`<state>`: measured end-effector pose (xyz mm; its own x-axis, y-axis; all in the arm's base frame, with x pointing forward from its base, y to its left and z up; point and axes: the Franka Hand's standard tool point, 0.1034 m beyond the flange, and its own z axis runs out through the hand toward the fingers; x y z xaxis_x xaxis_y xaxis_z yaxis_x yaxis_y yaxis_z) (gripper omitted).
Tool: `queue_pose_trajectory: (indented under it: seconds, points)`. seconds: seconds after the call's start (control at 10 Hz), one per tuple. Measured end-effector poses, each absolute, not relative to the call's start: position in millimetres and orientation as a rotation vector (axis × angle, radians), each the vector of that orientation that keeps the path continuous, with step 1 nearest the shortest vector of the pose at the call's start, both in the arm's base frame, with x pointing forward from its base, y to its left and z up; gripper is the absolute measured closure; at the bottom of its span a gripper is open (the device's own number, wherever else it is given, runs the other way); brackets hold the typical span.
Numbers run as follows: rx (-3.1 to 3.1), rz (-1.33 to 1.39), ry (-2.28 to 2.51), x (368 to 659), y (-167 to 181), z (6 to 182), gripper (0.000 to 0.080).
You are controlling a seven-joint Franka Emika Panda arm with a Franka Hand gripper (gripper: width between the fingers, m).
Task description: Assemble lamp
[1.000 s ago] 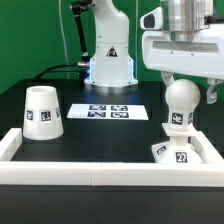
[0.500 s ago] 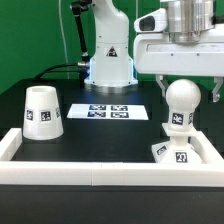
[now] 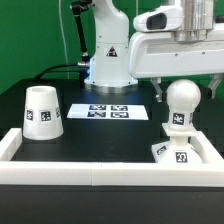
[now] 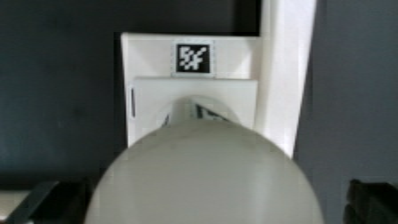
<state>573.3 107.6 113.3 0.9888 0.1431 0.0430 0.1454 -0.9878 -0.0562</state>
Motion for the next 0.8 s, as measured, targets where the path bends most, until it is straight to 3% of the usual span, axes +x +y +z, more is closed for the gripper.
queue_pose_trajectory:
  seconds: [0.8]
  points:
    - [-2.874,-0.094,-1.223,575.4,108.7,112.7,0.0100]
